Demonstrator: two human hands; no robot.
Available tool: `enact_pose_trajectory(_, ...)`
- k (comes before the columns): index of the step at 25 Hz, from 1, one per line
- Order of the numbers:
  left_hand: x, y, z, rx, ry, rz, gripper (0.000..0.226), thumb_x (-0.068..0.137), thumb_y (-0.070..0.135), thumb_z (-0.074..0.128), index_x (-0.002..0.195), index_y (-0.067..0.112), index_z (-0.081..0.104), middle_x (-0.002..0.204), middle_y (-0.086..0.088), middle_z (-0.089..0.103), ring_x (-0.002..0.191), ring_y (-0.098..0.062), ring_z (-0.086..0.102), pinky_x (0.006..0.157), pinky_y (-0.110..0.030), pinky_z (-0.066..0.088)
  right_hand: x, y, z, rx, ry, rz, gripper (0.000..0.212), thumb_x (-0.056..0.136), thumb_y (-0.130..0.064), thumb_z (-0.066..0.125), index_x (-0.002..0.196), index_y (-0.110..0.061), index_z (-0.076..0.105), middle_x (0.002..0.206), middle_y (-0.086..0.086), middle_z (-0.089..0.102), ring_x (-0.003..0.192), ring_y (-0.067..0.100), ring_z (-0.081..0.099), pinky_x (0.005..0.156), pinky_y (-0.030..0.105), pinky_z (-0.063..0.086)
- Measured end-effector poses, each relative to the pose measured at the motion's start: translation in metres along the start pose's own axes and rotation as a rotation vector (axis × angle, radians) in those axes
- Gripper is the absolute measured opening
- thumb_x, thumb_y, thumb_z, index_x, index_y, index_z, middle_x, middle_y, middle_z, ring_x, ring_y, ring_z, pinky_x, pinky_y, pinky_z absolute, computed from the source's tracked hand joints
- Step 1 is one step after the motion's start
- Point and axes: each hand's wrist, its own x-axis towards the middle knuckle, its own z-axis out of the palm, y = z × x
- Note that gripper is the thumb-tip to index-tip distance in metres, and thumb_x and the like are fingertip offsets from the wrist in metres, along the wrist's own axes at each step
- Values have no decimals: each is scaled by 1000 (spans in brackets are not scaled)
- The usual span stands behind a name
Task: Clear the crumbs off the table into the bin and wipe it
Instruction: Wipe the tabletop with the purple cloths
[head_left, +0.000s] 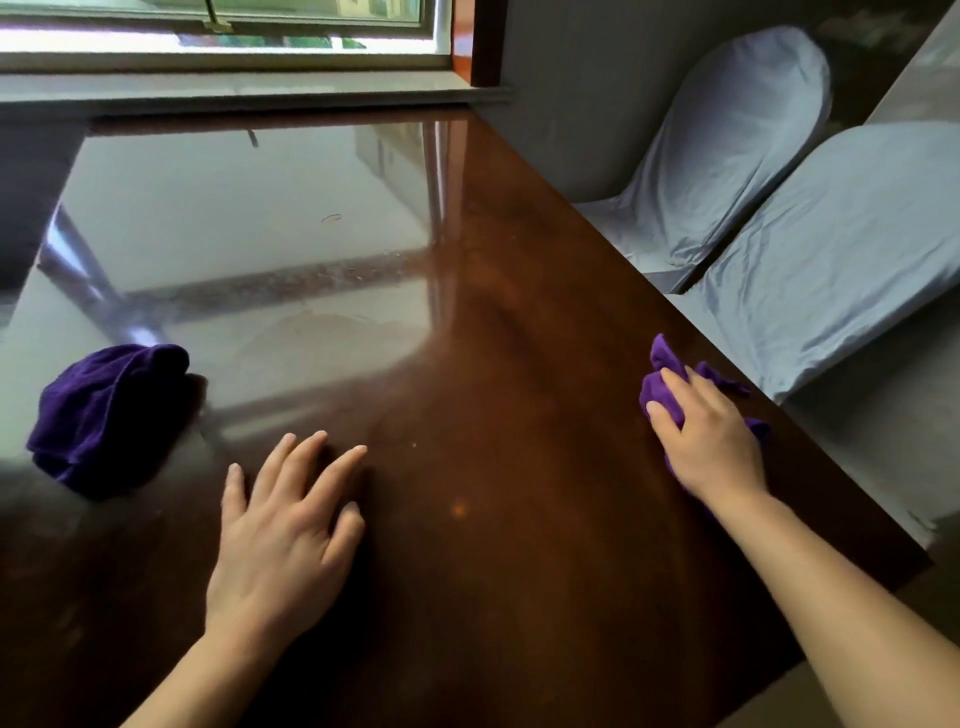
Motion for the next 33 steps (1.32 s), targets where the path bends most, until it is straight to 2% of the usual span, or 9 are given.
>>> enact_pose_trajectory(3,1,3,5,109,-52,-1,59,85,55,27,141,45,38,155,-4,35,148,-25,18,115,-63,8,-44,-32,4,66,45,-21,45,94,-30,60,133,-9,59,136,23,57,124,43,52,104,52,43)
enact_pose_trajectory(7,3,1,8,91,-27,-121,64,83,65,19,146,52,20,160,-5,23,150,-24,5,117,-59,-1,-130,-102,25,95,-42,-572,47,90,-46,53,133,-27,57,145,6,54,132,34,47,109,47,35)
enact_pose_trajectory(9,6,-1,7,38,6,-175,68,80,67,18,146,51,17,161,-5,21,150,-23,2,118,-55,-2,-106,-111,32,122,-70,-728,42,93,-47,51,131,-29,56,147,3,52,135,30,49,111,43,35)
enact_pose_trajectory(14,9,5,4,40,-4,-217,75,76,66,17,148,47,19,161,-4,21,150,-23,5,119,-52,-1,39,-138,53,89,-23,-280,42,96,-32,59,133,-11,59,141,18,55,131,39,48,111,46,39)
enact_pose_trajectory(19,14,6,2,92,-15,-186,68,73,56,39,134,30,56,144,-17,49,136,-40,41,107,-67,27,125,-199,87,54,-2,-172,37,99,-38,50,125,-13,59,130,13,59,121,35,52,106,47,42)
enact_pose_trajectory(24,13,6,5,129,-26,-176,67,72,54,42,130,27,59,141,-19,52,132,-43,45,104,-69,30,113,-225,85,165,-105,-329,39,98,-38,53,129,-16,61,145,9,52,131,32,47,112,37,33)
enact_pose_trajectory(27,15,6,3,136,-41,-183,66,72,54,42,130,27,60,141,-19,53,132,-42,45,104,-69,31,25,-240,77,263,-258,-621,40,95,-40,56,129,-21,61,148,5,51,137,29,45,118,37,30)
enact_pose_trajectory(30,10,5,-4,142,-57,-184,66,74,54,41,131,27,59,142,-18,52,133,-41,44,104,-68,31,-37,-229,63,278,-287,-901,41,91,-41,52,127,-25,60,146,2,53,135,30,49,114,42,39)
enact_pose_trajectory(33,8,9,-3,141,-48,-177,65,75,53,40,132,28,58,142,-18,51,134,-40,43,105,-67,33,7,-209,65,149,-248,-805,44,93,-35,56,134,-18,58,150,7,48,139,31,44,117,41,34)
